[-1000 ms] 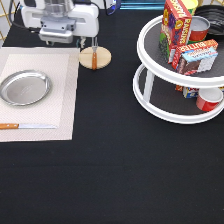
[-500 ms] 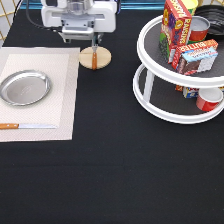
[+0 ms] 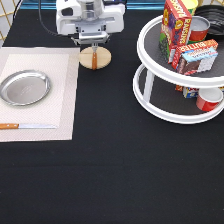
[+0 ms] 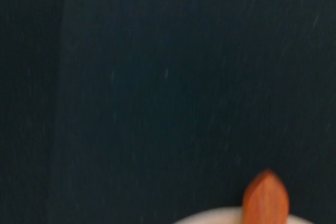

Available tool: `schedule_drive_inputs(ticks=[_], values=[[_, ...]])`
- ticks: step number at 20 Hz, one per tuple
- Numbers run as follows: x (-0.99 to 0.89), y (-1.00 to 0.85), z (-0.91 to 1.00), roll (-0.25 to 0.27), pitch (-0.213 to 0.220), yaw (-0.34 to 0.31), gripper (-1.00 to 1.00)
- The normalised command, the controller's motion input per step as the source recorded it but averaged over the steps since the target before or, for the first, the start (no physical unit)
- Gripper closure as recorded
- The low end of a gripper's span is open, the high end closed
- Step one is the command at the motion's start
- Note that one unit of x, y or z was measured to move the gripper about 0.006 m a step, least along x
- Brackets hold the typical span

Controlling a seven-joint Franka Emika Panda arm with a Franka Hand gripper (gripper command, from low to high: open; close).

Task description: Arrange plate and fork

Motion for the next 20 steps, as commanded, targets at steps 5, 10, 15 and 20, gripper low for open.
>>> schedule_drive_inputs(ticks=[5,10,15,20], values=[[-0.16,0.04,-0.30,0.000,-0.099,0.013,-1.00],[-0.01,0.02,-0.35,0.000,-0.088,0.000,-1.00],[-0.01,0.03,-0.29,0.003,-0.057,0.000,-1.00],[-0.27,0.09,-0.40,0.000,-0.055,0.000,-1.00]])
